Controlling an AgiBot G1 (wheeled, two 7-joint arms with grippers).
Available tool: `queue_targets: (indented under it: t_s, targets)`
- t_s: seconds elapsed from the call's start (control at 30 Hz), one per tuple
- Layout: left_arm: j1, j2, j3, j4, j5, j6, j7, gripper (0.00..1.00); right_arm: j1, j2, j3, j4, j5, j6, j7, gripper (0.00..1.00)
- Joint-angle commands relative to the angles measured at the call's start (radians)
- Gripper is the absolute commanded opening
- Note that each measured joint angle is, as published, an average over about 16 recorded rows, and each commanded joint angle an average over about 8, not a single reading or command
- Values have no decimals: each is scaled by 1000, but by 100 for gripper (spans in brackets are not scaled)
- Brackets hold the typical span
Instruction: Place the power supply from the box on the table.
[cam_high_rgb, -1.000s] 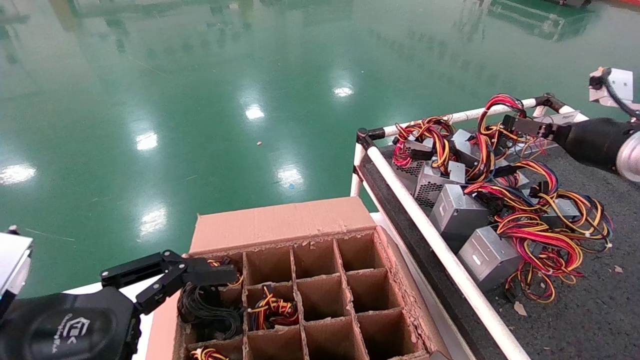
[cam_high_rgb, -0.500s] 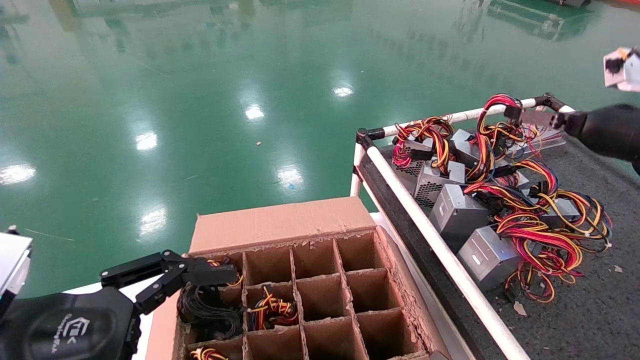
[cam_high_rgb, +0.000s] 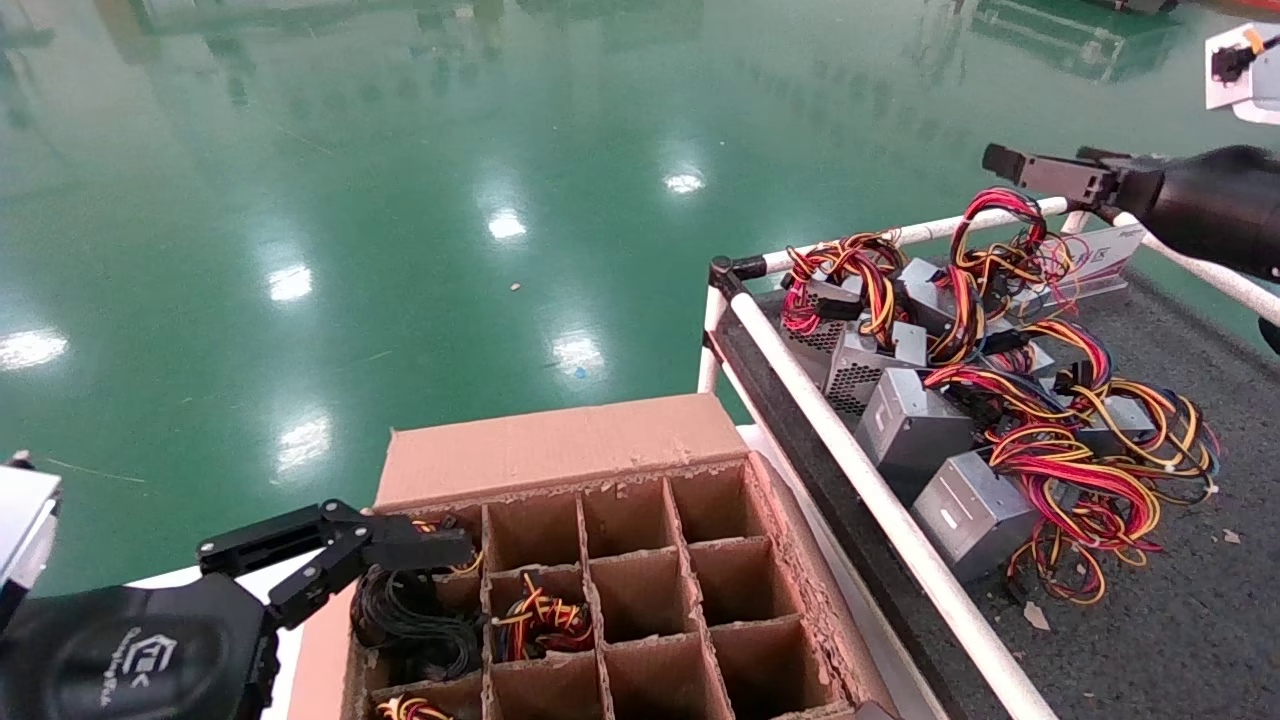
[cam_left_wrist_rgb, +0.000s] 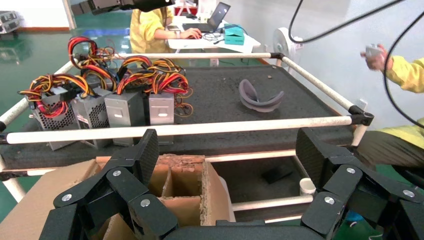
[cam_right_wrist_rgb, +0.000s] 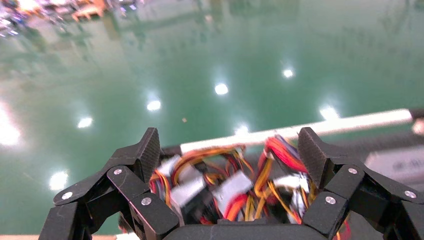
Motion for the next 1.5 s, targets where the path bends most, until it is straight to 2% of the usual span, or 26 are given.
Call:
queue_targets:
  t_s: [0.03, 1.5]
  targets:
    - [0, 0, 0, 0, 0, 0, 0, 100, -40, 15, 5, 63, 18, -20, 12, 100]
    - [-1, -1, 2, 0, -2, -1, 1, 100, -918, 338, 109, 1453, 422, -471, 283, 100]
